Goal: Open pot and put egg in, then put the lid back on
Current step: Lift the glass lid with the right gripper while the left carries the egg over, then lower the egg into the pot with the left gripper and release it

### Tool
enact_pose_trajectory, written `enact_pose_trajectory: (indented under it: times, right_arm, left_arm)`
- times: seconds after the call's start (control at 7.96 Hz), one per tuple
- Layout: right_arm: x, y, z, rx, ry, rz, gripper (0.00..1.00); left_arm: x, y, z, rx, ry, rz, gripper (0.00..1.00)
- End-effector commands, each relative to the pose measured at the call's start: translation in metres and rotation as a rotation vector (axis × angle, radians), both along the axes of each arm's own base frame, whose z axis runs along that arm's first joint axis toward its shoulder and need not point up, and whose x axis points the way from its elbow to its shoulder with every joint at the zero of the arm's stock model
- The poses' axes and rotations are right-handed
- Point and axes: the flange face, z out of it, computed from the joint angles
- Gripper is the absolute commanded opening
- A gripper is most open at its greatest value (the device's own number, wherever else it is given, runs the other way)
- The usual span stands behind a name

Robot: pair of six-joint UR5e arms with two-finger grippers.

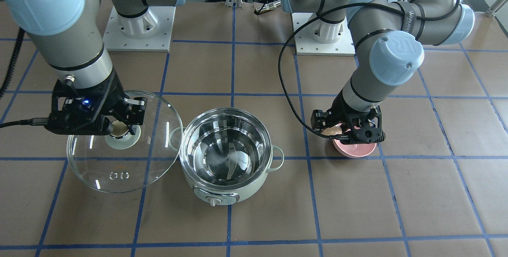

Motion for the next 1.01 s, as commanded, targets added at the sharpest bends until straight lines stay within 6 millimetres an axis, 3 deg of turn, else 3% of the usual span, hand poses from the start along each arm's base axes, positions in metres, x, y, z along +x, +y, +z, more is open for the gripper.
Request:
enact_pose_trajectory:
  times: [0.0,0.25,0.38,0.63,0.88]
  right_arm:
    - [-0.075,-0.01,0.004,0.011,0.01,0.074,0.0]
    - [-0.088,-0.012,0.003,0.018,0.014,0.089,0.0]
    - [-0.091,-0.013,0.001,0.019,0.015,0.097,0.0]
    - [-0.114,-0.016,-0.001,0.025,0.013,0.1,0.0]
    - [-0.121,-0.016,-0.002,0.028,0.011,0.089,0.0]
  left_arm:
    - [-0.104,0.007,0.025,-0.091,0.051,-0.028,0.22]
    - [-0.176,0.005,-0.002,-0.174,0.081,-0.066,0.22]
    - [-0.197,0.008,-0.025,-0.142,0.072,-0.065,0.22]
    - [-0.235,0.013,-0.061,-0.137,0.069,-0.079,0.22]
    - [-0.241,0.006,-0.095,-0.114,0.059,-0.084,0.23]
